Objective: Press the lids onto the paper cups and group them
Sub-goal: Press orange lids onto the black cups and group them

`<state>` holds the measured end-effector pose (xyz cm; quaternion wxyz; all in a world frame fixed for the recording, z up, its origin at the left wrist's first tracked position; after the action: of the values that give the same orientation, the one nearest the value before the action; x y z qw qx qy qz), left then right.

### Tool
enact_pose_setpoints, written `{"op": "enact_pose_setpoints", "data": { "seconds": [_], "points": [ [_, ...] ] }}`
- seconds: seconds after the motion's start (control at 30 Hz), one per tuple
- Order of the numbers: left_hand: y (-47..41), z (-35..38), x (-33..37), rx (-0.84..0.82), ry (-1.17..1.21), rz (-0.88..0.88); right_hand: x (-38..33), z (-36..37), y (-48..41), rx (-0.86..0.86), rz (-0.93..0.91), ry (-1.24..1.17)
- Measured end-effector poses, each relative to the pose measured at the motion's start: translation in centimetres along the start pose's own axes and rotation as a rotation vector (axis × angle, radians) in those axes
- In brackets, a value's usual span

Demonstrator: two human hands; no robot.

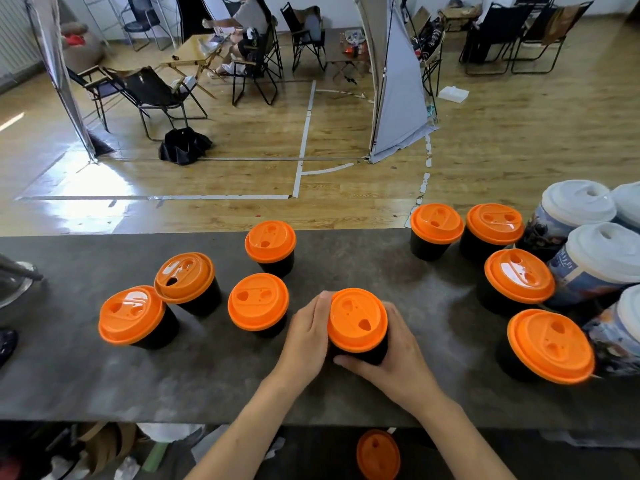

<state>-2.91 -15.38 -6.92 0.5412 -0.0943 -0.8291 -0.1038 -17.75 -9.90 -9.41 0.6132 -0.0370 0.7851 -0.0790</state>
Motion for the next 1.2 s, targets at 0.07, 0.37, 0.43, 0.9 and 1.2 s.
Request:
{"op": "enact_pose_setpoints", "data": {
  "seconds": [0.07,0.37,0.43,0.9,1.2],
  "points": [
    [0.9,0.2,-0.3,0.067,-0.020,-0.002,-0.1,0.0,0.0,0.006,-0.008,-0.001],
    [-0.3,-0.2,0.7,-0.055,0.006,0.035,0.0,0.1,0.1,0.006,-0.012,0.008],
    [0.3,0.0,0.4,-0.004,-0.011,0.036,0.0,0.2,0.1,0.012,-0.014,-0.002],
    [0.9,-0.1,-1.0,0.099,0.033,-0.050,0.0,-0.1,-0.1,0.055,-0.048,0.034],
    [-0.8,-0.1,-0.4,-0.011,-0.014,-0.020,0.0,0.0,-0.1,0.042,-0.042,0.027]
  ]
}}
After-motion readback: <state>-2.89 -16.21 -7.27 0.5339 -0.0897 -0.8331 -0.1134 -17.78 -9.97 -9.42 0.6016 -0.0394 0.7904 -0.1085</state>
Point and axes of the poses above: each hand's wrist, its own y-axis away from the middle knuckle, its own z-axis out of the palm, x = y × z, the point moved 6 cm from there along -y, towards the middle knuckle, and after that the axes turned 12 degrees about -y, right-handed, at the moved point
